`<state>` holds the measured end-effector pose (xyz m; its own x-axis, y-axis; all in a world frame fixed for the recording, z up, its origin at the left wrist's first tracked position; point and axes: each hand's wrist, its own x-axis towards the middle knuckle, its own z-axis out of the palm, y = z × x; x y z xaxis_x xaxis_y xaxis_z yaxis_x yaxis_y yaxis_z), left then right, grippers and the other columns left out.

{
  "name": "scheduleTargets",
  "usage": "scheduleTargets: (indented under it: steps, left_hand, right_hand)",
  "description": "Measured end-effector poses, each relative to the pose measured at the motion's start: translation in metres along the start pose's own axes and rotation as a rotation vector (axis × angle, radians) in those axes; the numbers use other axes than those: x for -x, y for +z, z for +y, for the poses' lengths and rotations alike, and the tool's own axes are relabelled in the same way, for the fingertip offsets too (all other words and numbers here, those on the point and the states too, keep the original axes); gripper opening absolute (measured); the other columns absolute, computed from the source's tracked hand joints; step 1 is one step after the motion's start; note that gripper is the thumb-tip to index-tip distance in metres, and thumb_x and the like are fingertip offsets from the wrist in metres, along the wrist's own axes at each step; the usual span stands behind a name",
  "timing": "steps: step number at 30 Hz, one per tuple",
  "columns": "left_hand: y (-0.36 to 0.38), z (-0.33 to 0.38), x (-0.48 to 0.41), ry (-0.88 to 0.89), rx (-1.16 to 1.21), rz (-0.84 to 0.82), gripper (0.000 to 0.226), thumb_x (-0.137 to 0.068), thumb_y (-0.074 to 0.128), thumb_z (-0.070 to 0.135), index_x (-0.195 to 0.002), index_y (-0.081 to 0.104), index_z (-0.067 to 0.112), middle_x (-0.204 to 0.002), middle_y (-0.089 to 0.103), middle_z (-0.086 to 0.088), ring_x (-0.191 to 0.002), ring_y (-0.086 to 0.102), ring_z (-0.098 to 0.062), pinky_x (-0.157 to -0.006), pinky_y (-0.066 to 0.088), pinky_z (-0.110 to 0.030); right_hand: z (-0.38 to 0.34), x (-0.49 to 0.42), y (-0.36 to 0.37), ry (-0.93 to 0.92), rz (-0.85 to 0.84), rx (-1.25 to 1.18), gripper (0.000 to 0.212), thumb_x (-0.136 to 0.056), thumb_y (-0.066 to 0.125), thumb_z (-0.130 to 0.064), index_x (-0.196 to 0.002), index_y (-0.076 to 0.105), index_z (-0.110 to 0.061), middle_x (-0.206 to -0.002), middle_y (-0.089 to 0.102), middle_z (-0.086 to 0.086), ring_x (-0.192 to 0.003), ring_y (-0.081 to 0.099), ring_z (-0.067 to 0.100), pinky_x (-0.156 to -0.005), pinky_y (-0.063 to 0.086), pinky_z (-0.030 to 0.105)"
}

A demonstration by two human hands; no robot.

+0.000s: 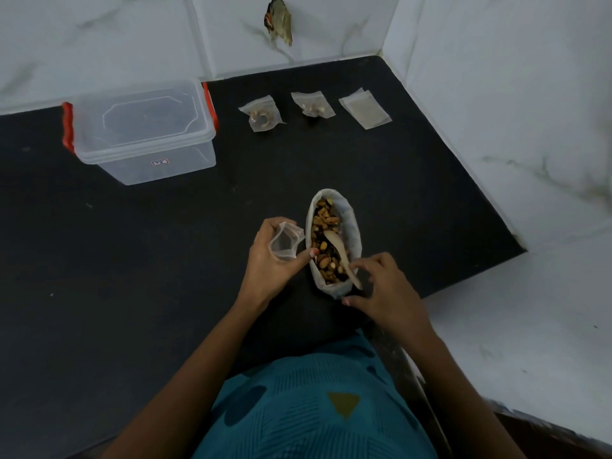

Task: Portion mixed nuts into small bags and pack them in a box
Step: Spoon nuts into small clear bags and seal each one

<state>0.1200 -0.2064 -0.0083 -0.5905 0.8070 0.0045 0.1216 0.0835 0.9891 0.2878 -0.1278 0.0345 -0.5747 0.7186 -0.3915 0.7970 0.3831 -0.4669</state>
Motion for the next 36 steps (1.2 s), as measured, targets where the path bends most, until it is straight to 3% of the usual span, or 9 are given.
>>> scheduleTargets:
  steps: [4,11,14,19,22,25,29,33,36]
  left_hand:
    - [0.001,0.002,0.002,-0.06,0.02,-0.041,0.038,-0.071,0.078,0.013,-0.094,0.051,0.026,-0.098,0.057,0.009,-0.091,0.056,0.006,-0.078,0.045,-0.009]
    - [0.002,0.0,0.0,-0.151,0.033,-0.118,0.033,-0.077,0.071,0.012,-0.098,0.051,0.027,-0.101,0.057,0.013,-0.091,0.055,0.013,-0.074,0.046,-0.006]
    - [0.002,-0.001,0.0,-0.16,0.039,-0.11,0.035,-0.076,0.073,0.011,-0.101,0.051,0.023,-0.1,0.056,0.013,-0.09,0.056,0.012,-0.075,0.047,-0.009]
    - [0.003,-0.004,-0.002,-0.185,-0.043,-0.143,0.054,-0.075,0.074,0.015,-0.118,0.046,0.028,-0.105,0.053,0.018,-0.099,0.054,0.006,-0.081,0.044,-0.009]
    - [0.005,-0.006,-0.002,-0.206,-0.048,-0.144,0.045,-0.076,0.074,0.017,-0.112,0.051,0.03,-0.107,0.057,0.013,-0.103,0.055,0.0,-0.086,0.046,-0.018]
    - [0.004,-0.006,-0.001,-0.217,-0.055,-0.152,0.036,-0.076,0.074,0.018,-0.1,0.053,0.034,-0.116,0.056,0.002,-0.105,0.054,-0.002,-0.084,0.046,-0.019]
    - [0.003,-0.005,0.0,-0.289,-0.027,-0.2,0.036,-0.076,0.073,0.019,-0.106,0.054,0.028,-0.113,0.06,0.005,-0.108,0.056,-0.006,-0.092,0.048,-0.03]
    - [0.004,-0.003,0.002,-0.345,-0.02,-0.228,0.036,-0.079,0.07,0.017,-0.108,0.053,0.03,-0.11,0.06,0.006,-0.11,0.056,-0.012,-0.096,0.046,-0.032]
    - [0.004,0.0,0.001,-0.369,0.008,-0.22,0.04,-0.08,0.069,0.015,-0.117,0.055,0.021,-0.109,0.061,0.004,-0.104,0.059,-0.008,-0.09,0.048,-0.025]
  right_hand:
    - [0.004,-0.003,0.001,-0.008,0.112,-0.153,0.038,-0.082,0.062,-0.003,-0.117,0.059,-0.016,-0.111,0.055,0.005,-0.087,0.054,0.011,-0.077,0.047,0.023]
    - [0.002,-0.02,-0.009,-0.117,0.208,-0.344,0.032,-0.084,0.06,-0.004,-0.113,0.063,-0.017,-0.099,0.058,0.002,-0.08,0.051,0.0,-0.068,0.039,0.003]
    - [0.002,-0.028,-0.005,-0.147,0.232,-0.338,0.021,-0.082,0.065,-0.007,-0.102,0.067,-0.012,-0.095,0.058,0.004,-0.079,0.051,0.001,-0.068,0.039,0.003]
    - [0.007,-0.028,-0.008,-0.138,0.481,-0.426,0.015,-0.084,0.061,-0.006,-0.098,0.067,-0.007,-0.087,0.06,0.001,-0.074,0.053,-0.002,-0.069,0.043,0.006]
    - [0.012,-0.021,-0.013,-0.098,0.548,-0.498,0.013,-0.085,0.062,-0.008,-0.095,0.065,-0.015,-0.084,0.061,-0.005,-0.074,0.056,0.0,-0.069,0.045,0.009]
    - [0.016,-0.016,-0.012,-0.101,0.558,-0.494,0.01,-0.086,0.06,-0.005,-0.094,0.065,-0.01,-0.078,0.06,-0.006,-0.065,0.056,-0.003,-0.064,0.044,0.007]
    - [0.013,-0.016,0.0,-0.135,0.488,-0.484,0.01,-0.089,0.055,-0.005,-0.095,0.063,-0.007,-0.077,0.061,-0.003,-0.063,0.059,-0.001,-0.062,0.046,0.008]
    - [0.007,-0.019,0.009,-0.216,0.529,-0.406,0.014,-0.09,0.054,-0.004,-0.1,0.063,0.001,-0.089,0.064,0.009,-0.077,0.06,0.012,-0.07,0.048,0.015]
    - [0.003,-0.022,0.007,-0.348,0.547,-0.406,0.016,-0.088,0.054,-0.008,-0.097,0.064,0.001,-0.091,0.064,0.01,-0.083,0.06,0.01,-0.076,0.046,0.011]
